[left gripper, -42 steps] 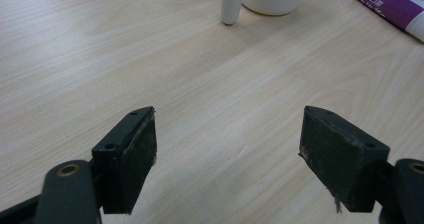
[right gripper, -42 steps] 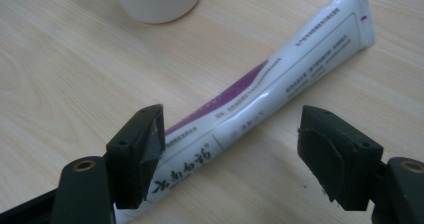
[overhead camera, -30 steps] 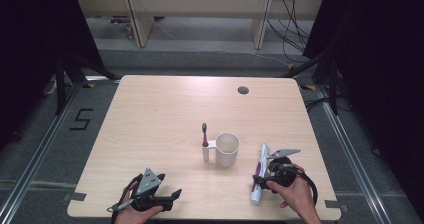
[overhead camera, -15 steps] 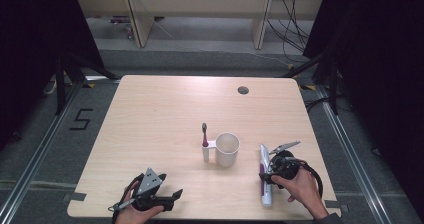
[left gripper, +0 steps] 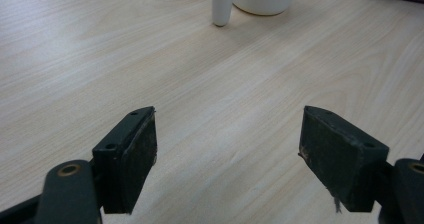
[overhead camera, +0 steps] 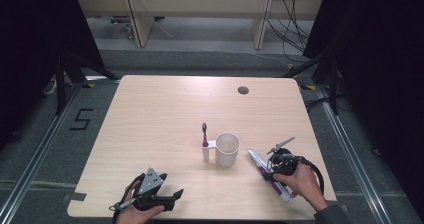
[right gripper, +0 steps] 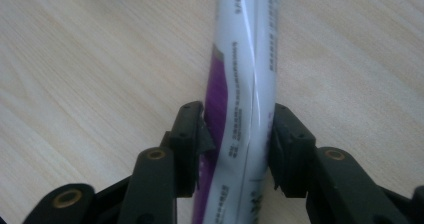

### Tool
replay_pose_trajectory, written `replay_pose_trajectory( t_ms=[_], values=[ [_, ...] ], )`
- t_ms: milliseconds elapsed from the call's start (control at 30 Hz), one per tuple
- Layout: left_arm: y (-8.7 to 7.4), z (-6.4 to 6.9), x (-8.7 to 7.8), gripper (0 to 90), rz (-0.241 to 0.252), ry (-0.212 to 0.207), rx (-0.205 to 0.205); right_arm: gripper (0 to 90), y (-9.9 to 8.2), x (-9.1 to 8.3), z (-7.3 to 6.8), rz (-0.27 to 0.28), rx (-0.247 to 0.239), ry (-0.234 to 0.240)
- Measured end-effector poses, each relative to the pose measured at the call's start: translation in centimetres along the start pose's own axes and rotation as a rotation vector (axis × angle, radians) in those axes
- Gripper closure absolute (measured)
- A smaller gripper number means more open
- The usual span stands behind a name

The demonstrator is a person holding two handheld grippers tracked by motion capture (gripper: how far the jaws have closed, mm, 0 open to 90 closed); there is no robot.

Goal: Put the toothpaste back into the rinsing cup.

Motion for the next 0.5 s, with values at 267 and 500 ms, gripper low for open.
replay_pose_trajectory(
  t_ms=[267,500],
  values=[
    [-0.01,-0.03,-0.02,23.1,-0.005,-0.003,0.011,64.8,0.49,0.06,0.29,-0.050,-0.042,0.031],
    [-0.07,-0.03,0.05,23.5,-0.001,0.003,0.006,76.1,0.86,-0.12,0.19,-0.059,-0.062,0.045]
  ],
)
Point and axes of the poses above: each handheld gripper's, and its own axes: x roughly forward along the jaws, y roughly out of its top, z roughly to its right, the point moved 5 cm from there along x, roughly forward along the jaws, and after that the axes turned 12 degrees about z, right-handed, at the moved point
